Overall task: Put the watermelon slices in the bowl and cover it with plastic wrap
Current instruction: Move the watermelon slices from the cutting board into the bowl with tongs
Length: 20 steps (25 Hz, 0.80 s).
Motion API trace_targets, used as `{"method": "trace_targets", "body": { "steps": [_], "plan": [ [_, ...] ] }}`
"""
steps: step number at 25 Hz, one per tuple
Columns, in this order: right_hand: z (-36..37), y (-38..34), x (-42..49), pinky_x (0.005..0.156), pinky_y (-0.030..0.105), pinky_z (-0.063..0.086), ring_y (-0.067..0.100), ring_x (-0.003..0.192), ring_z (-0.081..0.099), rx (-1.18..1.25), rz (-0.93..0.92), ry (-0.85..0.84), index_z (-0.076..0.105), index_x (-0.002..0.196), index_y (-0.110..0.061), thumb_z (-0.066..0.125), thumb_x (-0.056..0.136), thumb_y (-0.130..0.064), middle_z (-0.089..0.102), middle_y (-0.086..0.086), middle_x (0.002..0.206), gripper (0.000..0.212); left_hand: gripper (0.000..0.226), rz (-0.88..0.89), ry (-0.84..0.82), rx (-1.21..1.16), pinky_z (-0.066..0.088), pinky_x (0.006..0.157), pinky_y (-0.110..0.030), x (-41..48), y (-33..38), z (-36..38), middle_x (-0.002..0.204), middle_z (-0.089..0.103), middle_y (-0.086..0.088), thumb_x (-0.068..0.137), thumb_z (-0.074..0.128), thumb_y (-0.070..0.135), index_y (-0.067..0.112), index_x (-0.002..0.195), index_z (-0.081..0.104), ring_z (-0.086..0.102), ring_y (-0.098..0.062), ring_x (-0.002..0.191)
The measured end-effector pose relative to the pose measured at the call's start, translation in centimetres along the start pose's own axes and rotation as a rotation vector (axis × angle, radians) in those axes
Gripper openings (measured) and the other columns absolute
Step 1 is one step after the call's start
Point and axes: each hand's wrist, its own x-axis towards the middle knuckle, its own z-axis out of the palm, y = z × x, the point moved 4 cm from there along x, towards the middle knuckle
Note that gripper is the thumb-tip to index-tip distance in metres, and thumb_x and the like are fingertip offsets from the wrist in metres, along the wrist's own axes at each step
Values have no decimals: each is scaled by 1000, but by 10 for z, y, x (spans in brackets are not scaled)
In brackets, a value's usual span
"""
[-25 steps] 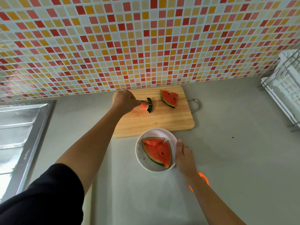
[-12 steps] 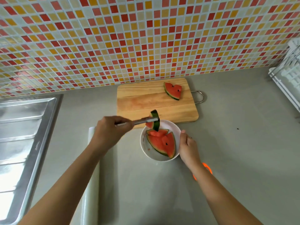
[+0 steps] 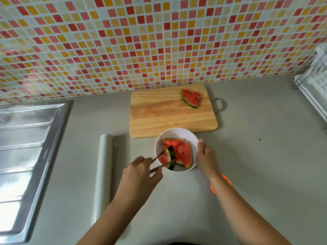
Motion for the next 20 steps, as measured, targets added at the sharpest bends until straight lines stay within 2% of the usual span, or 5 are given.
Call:
{"method": "trace_targets", "body": {
  "steps": [6,9,15,18,20],
  "plan": [
    [-1,-1,0,74,39,40,23,72,49,8,16,-32,42,58,-17,26,99,-31,52,3,64,46,38,48,83,-36,49,58,-33,14,-3,-36,64,64,-5,74,57,47,11,78,71,62,-27,62],
    [-1,-1,2,75,38,42,27,79,55,-16,44,-55,55,70,-7,26,99,-31,61,13,77,48,20,36,192,-171,45,56,-23,63,-13,-51,66,68,-1,77,68,38,19,81,74,62,-20,61],
    [-17,9,0,52,27,35,4,44,41,14,89,7,36,49,-19,31,98,-37,44,-8,40,53,26,-31,-56,-305,44,66,-30,189,-27,5,79,64,3,89,61,34,18,108,70,57,-20,76],
    [-18,14,2,52,21,36,2,46,44,24,100,18,44,53,-16,32,98,-35,49,-9,45,51,31,-106,-73,-345,42,62,-31,234,-30,25,91,65,-5,90,58,38,17,111,68,55,-21,75],
    [-17,13,2,56,31,35,12,54,47,7,82,14,47,58,-13,32,99,-31,51,-5,53,47,33,-116,-93,-376,40,62,-28,258,-26,31,98,65,-8,91,56,39,16,110,68,54,-21,78]
  ]
}}
